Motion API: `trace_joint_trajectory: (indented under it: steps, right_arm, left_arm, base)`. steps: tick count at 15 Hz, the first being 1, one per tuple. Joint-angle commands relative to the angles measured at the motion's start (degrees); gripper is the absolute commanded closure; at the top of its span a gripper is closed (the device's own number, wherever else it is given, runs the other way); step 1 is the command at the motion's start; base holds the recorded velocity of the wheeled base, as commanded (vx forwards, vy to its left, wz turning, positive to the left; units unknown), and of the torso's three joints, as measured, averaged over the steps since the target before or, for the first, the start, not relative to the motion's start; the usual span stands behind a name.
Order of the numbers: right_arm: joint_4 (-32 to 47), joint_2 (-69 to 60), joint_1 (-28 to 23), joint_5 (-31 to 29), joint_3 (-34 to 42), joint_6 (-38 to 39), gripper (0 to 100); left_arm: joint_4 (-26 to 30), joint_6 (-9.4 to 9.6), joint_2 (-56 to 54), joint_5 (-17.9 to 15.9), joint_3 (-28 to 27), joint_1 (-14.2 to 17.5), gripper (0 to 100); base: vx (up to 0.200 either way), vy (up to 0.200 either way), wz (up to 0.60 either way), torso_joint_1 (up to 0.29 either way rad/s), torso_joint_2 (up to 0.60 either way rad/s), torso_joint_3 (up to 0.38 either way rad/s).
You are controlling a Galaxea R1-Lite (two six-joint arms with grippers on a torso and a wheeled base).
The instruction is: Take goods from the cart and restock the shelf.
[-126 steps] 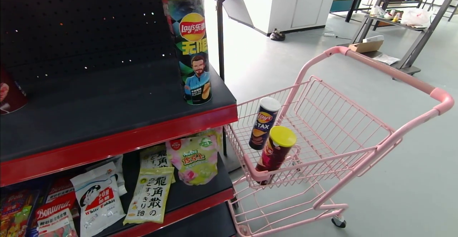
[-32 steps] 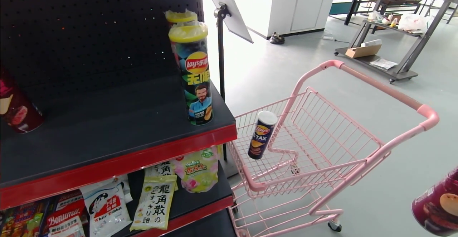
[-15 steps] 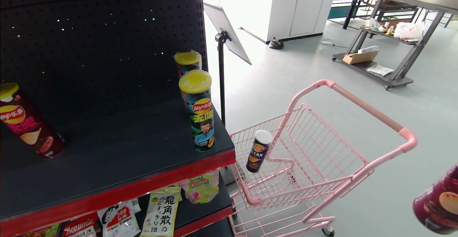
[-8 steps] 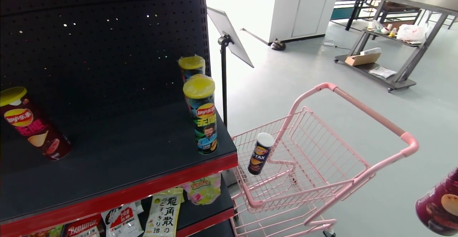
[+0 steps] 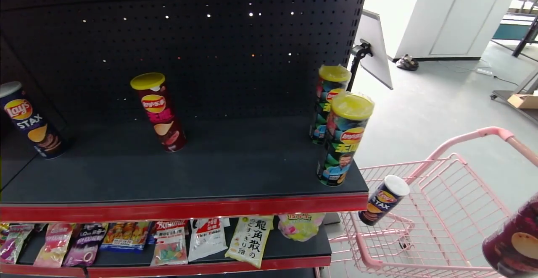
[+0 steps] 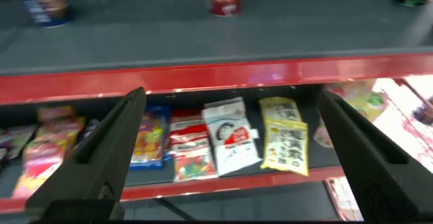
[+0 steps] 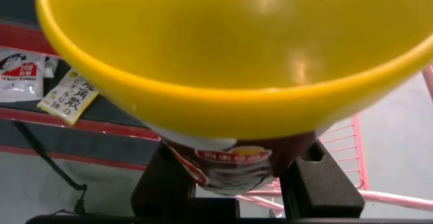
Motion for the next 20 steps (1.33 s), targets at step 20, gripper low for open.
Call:
trace_joint_trajectory:
  steps: [20]
  right_arm:
    - [0.25, -13.88, -0.25, 12.62, 5.08, 1.15, 100]
  left_arm:
    - [0.06, 0.07, 0.02, -0.04, 0.07, -0.06, 0]
  base:
    - [0.000, 0.160, 0.00, 0.002, 0.00, 0.001]
